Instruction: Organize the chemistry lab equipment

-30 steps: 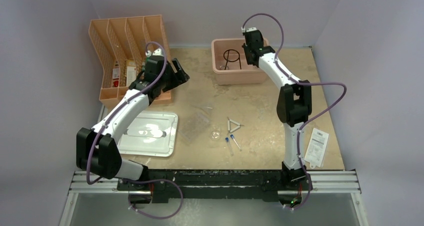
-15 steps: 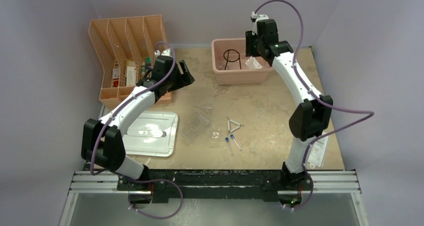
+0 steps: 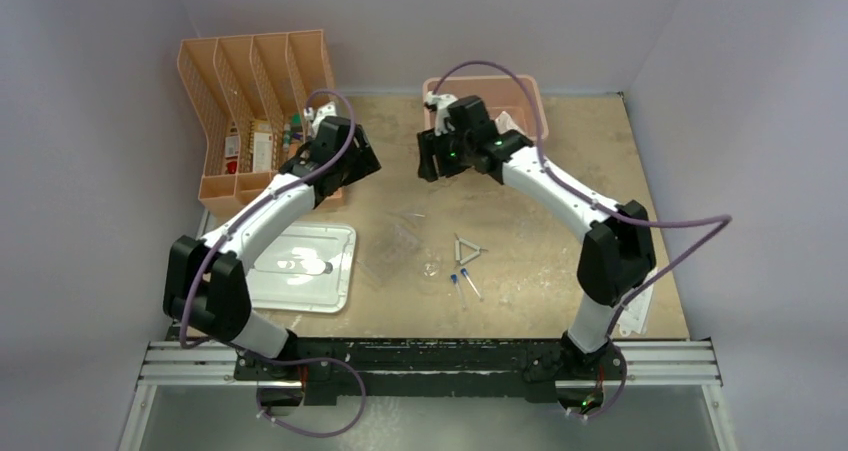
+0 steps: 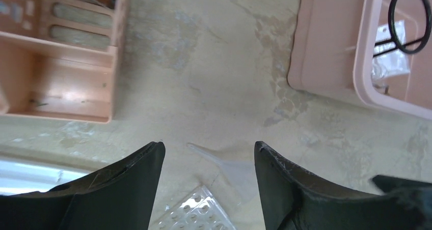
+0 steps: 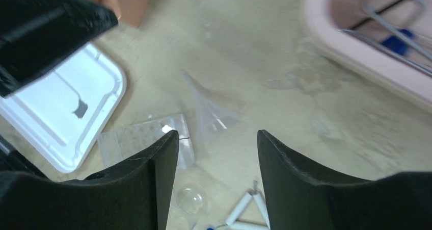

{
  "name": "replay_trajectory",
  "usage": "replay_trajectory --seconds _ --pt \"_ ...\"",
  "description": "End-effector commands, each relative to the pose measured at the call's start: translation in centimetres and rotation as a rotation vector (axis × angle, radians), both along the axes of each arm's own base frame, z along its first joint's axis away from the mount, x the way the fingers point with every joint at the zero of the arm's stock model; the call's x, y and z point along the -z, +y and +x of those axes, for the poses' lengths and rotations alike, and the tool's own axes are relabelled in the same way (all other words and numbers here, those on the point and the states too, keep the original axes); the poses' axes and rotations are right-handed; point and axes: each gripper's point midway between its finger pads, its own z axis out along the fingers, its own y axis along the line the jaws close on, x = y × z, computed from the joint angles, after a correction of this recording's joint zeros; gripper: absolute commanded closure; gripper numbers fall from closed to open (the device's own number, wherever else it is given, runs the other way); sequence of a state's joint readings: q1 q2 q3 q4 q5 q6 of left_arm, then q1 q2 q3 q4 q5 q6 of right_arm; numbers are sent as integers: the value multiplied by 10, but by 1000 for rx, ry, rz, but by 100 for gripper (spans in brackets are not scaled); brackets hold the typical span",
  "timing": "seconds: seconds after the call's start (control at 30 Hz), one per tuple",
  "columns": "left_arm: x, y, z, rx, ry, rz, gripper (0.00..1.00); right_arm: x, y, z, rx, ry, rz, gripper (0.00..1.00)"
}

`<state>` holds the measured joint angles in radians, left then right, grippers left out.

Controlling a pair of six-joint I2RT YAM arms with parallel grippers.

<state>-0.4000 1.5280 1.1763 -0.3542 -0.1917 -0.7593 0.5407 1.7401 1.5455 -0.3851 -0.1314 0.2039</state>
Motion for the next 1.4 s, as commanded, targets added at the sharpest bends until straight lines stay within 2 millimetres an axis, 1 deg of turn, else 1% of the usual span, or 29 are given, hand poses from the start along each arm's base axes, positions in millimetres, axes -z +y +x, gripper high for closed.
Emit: replay_trajectory --seconds 0.0,0.07,0.13,0.17,0.27,0.3,0.33,0.47,0.57,0.7,0.87,0.93,1.03,1.2,1.37 --pt "-56 43 -3 -211 -151 0 36 -10 45 4 -112 -102 6 42" --pt "-65 55 -4 -255 -171 -34 37 -1 61 10 -162 -128 -46 48" --pt "-74 67 -5 -303 -185 -45 37 13 74 13 -202 -103 -78 52" --pt "-78 73 -5 -325 -192 -44 37 24 79 13 -219 -81 -100 54" --pt "-86 90 -10 -384 -206 -31 37 44 90 15 -255 -73 -156 55" --pt "-86 95 -11 -403 -203 -32 37 50 95 15 -267 -65 -164 54" --pt "-84 100 -11 -413 -195 -44 37 61 98 14 -297 -59 -186 54" --pt "-67 108 -8 -408 -133 -133 37 85 112 7 -377 -30 -241 51" --pt "-65 110 -9 -410 -136 -159 37 102 118 1 -417 -12 -283 51" --pt "-61 114 -11 -405 -118 -151 37 120 117 -4 -440 9 -331 50" --pt "-60 117 -15 -395 -108 -133 37 140 106 -13 -495 37 -403 53" --pt "-60 119 -16 -398 -105 -125 36 144 101 -9 -477 27 -432 54" --pt "-58 119 -17 -398 -99 -123 36 148 98 -7 -473 24 -456 58" --pt "-59 116 -16 -385 -98 -128 36 153 99 -11 -517 22 -462 66" --pt "-59 118 -19 -377 -93 -112 36 163 97 -14 -540 37 -473 68"
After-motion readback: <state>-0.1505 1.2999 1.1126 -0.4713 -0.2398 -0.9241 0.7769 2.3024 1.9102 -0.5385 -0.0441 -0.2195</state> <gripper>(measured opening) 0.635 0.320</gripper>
